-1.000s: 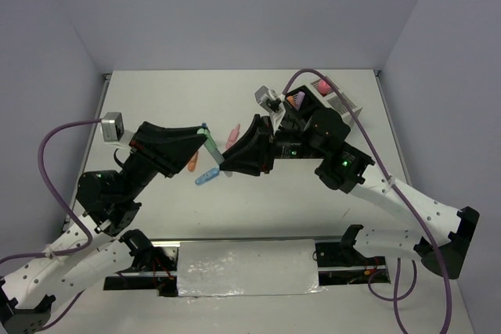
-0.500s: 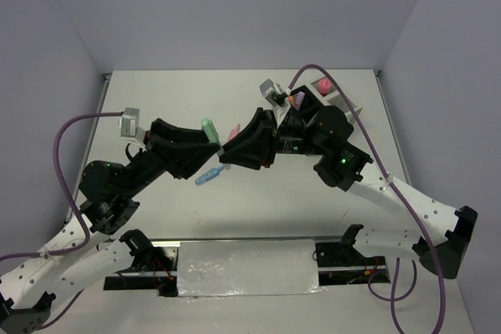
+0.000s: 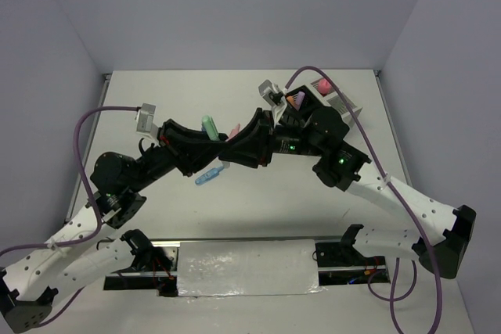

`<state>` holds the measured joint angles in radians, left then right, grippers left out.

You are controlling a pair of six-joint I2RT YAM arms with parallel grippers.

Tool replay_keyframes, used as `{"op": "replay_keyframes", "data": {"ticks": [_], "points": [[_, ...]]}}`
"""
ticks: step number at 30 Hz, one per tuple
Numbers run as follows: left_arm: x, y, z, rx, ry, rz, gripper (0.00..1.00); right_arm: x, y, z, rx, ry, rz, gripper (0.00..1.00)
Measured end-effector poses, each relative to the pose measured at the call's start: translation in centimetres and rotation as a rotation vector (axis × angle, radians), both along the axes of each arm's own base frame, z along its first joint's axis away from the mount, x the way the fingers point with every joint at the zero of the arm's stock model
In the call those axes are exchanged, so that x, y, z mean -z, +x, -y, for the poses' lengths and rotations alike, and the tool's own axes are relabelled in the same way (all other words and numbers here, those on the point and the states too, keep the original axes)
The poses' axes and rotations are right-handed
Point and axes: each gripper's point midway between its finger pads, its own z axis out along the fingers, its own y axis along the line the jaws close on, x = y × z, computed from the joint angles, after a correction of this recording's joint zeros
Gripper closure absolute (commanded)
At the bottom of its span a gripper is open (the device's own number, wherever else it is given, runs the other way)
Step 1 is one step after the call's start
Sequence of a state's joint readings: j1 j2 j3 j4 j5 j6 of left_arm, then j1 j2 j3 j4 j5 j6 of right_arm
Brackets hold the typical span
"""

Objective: Sort the stationery into containers
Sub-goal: Close the pen cap on the pen.

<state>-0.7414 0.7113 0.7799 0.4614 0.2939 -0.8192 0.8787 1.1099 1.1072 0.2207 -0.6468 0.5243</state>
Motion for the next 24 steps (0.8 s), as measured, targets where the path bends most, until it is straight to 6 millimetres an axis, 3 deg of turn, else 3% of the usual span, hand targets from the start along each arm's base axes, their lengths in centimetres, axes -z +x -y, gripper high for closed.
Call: {"op": "replay_keyframes", "data": {"ticks": [6,8,9,10,13,24], "points": [[0.1,0.0,0.0,-0.003,0.012,0.005,0.97,0.1,0.1,-0.1,0.006,-0.006,-0.009,0.99],[0.1,-0.1,-0.1,-0.006,0.018,0.015,1.0,0.2,0.1,-0.1,0.003,-0.004,-0.006,0.89],[0.1,-0.2,-0.1,-0.006,0.023,0.017,1.0,0.2,0.0,-0.1,0.0,-0.002,-0.004,0.8],[0.1,-0.2,-0.2,-0.006,0.025,0.021,1.0,0.2,0.0,-0.1,-0.001,-0.001,-0.002,0.65],[0.1,-0.6,-0.2,0.004,0.034,0.03,1.0,0.4,-0.2,0.0,-0.009,0.005,0.0,0.48],[-0.3,-1.5,-0.5,0.025,0.034,0.069,1.0,1.5,-0.8,0.1,-0.035,0.015,-0.006,0.47]]}}
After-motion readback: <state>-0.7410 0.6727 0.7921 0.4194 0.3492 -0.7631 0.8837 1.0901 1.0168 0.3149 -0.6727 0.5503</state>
